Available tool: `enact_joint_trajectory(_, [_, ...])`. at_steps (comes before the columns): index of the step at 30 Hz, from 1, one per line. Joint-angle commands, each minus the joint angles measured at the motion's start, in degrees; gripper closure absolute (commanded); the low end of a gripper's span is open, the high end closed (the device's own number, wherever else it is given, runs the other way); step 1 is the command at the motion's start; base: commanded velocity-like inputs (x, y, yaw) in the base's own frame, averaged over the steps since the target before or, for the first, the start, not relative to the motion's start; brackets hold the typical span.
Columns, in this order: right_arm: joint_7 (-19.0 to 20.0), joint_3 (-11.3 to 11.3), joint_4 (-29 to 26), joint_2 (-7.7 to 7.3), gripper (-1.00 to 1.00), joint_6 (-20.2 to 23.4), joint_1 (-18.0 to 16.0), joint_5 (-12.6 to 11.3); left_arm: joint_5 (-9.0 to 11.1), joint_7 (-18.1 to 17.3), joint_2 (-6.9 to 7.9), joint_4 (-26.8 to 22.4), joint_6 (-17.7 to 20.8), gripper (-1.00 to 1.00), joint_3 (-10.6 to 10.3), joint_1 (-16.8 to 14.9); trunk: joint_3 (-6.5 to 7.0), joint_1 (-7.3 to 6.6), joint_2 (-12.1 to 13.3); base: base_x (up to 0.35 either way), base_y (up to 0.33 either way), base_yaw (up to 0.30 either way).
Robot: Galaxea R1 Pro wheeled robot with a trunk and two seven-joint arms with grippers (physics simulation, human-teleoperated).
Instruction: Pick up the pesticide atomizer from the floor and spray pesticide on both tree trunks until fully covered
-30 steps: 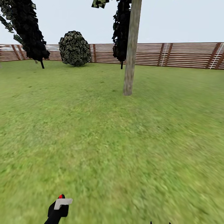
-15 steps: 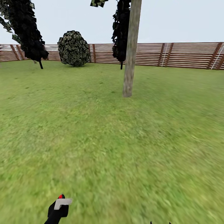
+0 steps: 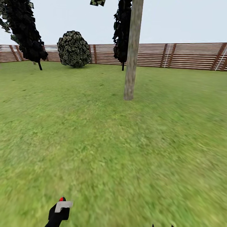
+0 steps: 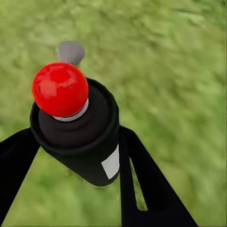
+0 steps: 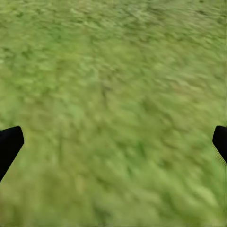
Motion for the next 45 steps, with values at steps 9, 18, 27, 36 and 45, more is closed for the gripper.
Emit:
enact_joint_trajectory(9, [0.0,0.0,0.0,-0.08,-1.00,0.0,0.0,-0.1,0.0,0.0,0.00,0.0,0.0,1.00,0.0,0.0,0.00,0.00,0.0,0.314,-0.074,0.000])
enact_joint_trajectory(18, [0.1,0.0,0.0,-0.09,-1.00,0.0,0.0,-0.1,0.0,0.0,0.00,0.0,0.0,1.00,0.0,0.0,0.00,0.00,0.0,0.313,-0.074,-0.106])
enact_joint_trajectory(27, [0.0,0.0,0.0,-0.09,-1.00,-0.1,0.0,-0.1,0.0,0.0,0.00,0.0,0.0,1.00,0.0,0.0,0.00,0.00,0.0,0.313,-0.074,-0.139])
enact_joint_trajectory(36, [0.0,0.0,0.0,-0.09,-1.00,-0.1,0.0,-0.1,0.0,0.0,0.00,0.0,0.0,1.00,0.0,0.0,0.00,0.00,0.0,0.313,-0.074,-0.003])
enact_joint_trajectory(45, [0.0,0.0,0.0,-0.09,-1.00,-0.1,0.0,-0.1,0.0,0.0,0.00,0.0,0.0,1.00,0.0,0.0,0.00,0.00,0.0,0.313,-0.074,0.000])
